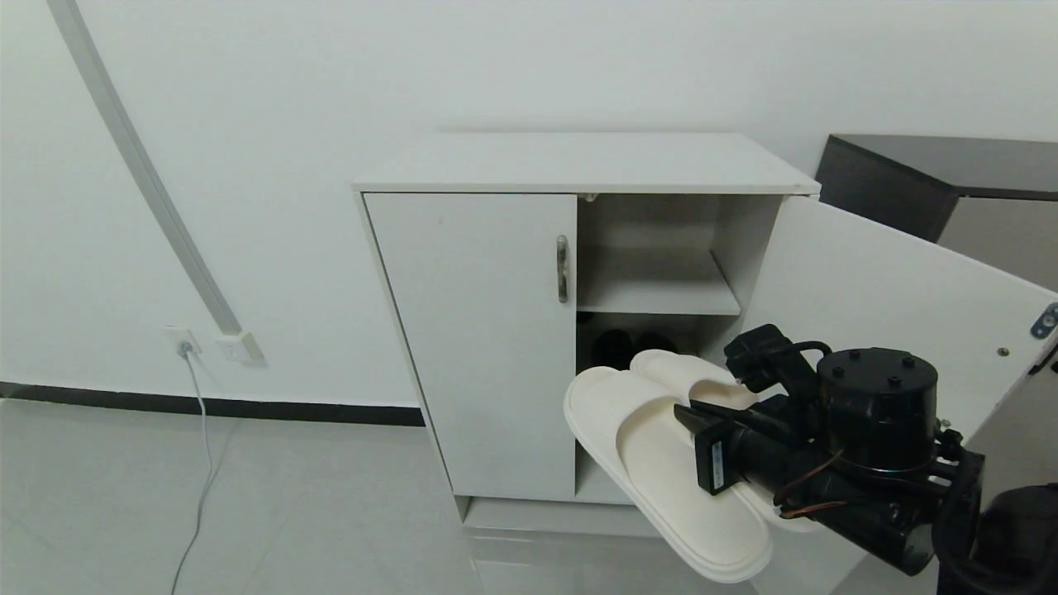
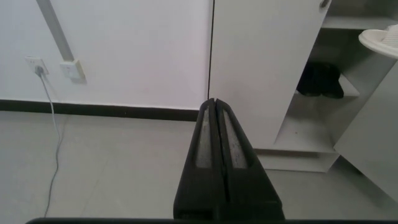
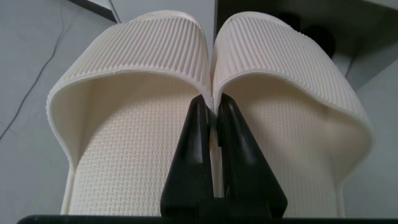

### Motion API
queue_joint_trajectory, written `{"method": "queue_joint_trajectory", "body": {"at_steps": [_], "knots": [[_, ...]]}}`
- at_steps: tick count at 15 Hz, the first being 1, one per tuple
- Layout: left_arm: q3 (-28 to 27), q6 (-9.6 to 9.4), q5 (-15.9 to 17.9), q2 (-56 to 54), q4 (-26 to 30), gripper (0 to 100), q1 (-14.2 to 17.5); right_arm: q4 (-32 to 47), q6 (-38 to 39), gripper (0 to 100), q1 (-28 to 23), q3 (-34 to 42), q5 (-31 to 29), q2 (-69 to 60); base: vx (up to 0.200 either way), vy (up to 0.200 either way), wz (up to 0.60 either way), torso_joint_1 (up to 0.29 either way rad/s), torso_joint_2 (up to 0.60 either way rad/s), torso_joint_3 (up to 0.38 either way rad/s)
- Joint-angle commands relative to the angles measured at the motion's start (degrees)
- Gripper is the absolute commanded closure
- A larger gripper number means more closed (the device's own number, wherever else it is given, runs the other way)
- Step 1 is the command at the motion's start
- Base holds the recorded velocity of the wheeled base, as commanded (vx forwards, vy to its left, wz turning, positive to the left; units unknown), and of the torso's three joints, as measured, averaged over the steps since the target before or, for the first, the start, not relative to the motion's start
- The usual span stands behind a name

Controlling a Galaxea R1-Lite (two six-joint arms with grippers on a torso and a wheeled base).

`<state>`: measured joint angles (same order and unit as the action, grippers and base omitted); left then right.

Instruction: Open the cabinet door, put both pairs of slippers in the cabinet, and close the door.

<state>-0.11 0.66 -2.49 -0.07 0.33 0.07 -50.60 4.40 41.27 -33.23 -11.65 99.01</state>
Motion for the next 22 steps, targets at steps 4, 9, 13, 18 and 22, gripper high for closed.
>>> {"method": "queue_joint_trajectory", "body": {"at_steps": [4,9,13,18,22], "knots": [[0.0,0.04,0.0,0.1,0.0,100,0.0,0.0,0.0,100,0.0,0.0,0.1,0.5,0.0,0.0,0.0,-0.102,0.46,0.354],[-0.1,0.04,-0.1,0.1,0.0,100,0.0,-0.2,0.0,100,0.0,0.1,0.1,0.9,0.0,0.0,0.0,-0.037,0.44,0.395],[0.0,0.04,-0.1,0.1,0.0,100,0.0,-0.2,0.0,100,0.0,0.1,0.1,0.9,0.0,0.0,0.0,0.002,0.16,0.156],[-0.1,0.04,-0.1,0.1,0.0,100,0.0,-0.2,-0.1,100,0.0,0.1,0.1,0.9,0.0,0.0,0.0,0.0,0.0,0.0],[-0.1,-0.04,0.0,0.1,0.0,100,0.0,-0.2,0.0,100,0.0,0.1,0.1,1.3,0.0,0.0,-0.3,0.0,0.0,0.001]]}}
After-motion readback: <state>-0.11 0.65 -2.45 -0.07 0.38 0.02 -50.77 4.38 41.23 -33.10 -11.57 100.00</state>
